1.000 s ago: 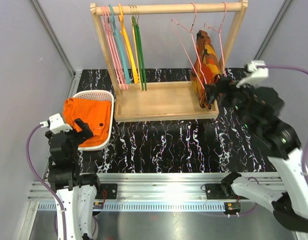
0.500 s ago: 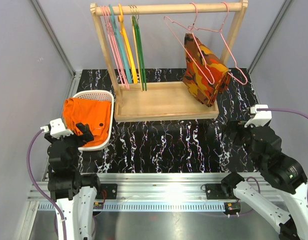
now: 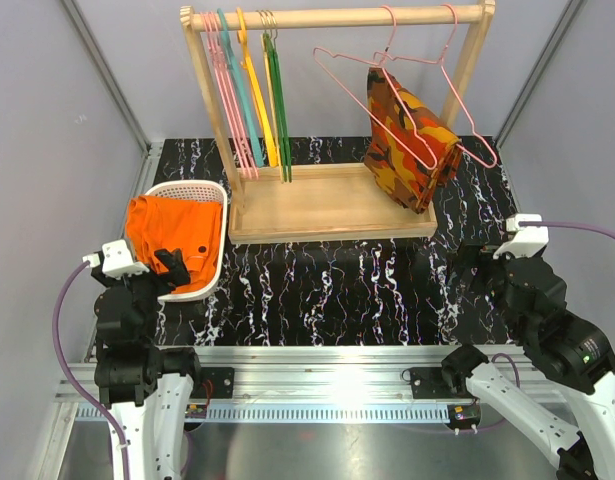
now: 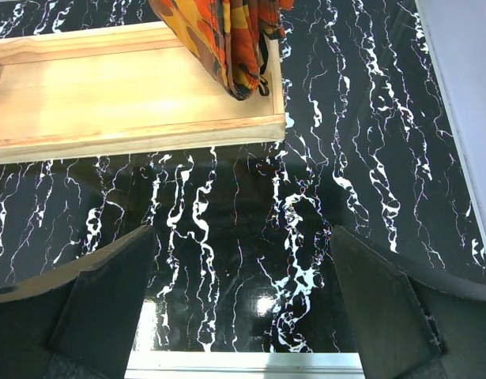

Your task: Remove the trousers from the hanger

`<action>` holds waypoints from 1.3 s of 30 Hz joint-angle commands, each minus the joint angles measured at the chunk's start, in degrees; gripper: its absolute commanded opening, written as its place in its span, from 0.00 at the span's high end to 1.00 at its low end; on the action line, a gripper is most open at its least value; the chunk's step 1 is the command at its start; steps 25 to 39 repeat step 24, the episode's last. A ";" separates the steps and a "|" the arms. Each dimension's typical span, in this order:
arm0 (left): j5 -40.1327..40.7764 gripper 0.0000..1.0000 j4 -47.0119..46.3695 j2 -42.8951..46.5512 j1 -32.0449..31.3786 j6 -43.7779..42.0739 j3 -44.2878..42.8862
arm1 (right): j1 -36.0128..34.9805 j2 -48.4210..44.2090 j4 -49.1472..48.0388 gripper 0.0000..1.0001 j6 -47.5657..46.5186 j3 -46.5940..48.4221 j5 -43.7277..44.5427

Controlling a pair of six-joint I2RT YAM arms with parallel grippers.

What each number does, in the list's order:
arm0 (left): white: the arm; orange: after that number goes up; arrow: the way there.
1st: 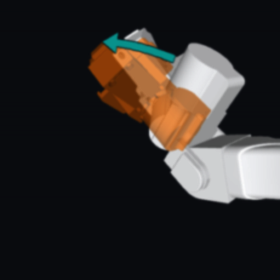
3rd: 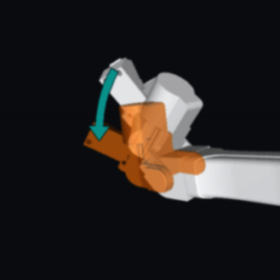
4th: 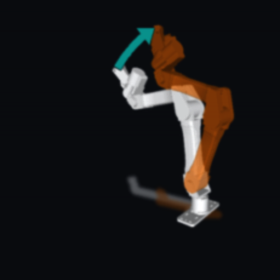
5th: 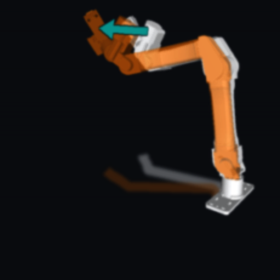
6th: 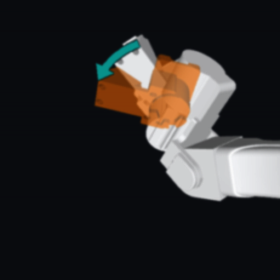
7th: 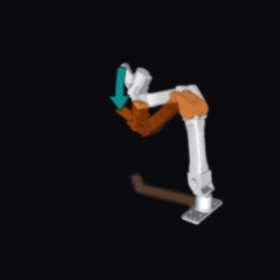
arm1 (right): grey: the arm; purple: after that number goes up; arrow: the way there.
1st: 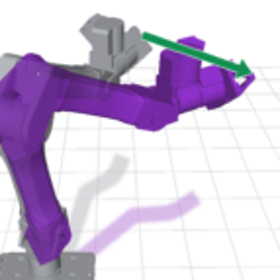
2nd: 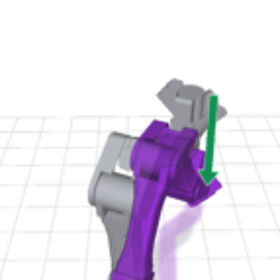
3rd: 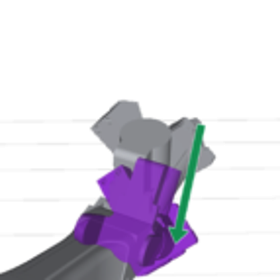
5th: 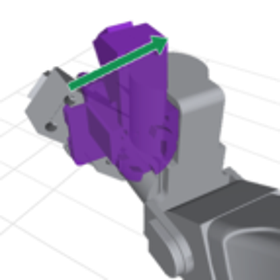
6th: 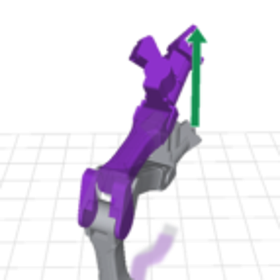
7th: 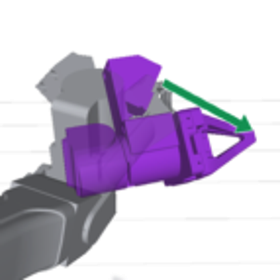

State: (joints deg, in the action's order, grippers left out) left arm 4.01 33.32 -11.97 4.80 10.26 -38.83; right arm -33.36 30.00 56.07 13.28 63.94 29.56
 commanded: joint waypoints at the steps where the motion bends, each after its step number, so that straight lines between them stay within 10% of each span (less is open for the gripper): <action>1: -1.46 0.01 -2.12 0.37 -0.31 -0.77 0.24 | 0.05 0.23 -0.61 0.01 0.43 0.22 2.34; 39: 0.30 0.01 -2.12 -0.69 -0.49 0.02 -0.02 | 0.05 1.20 -0.96 0.00 0.08 0.31 0.85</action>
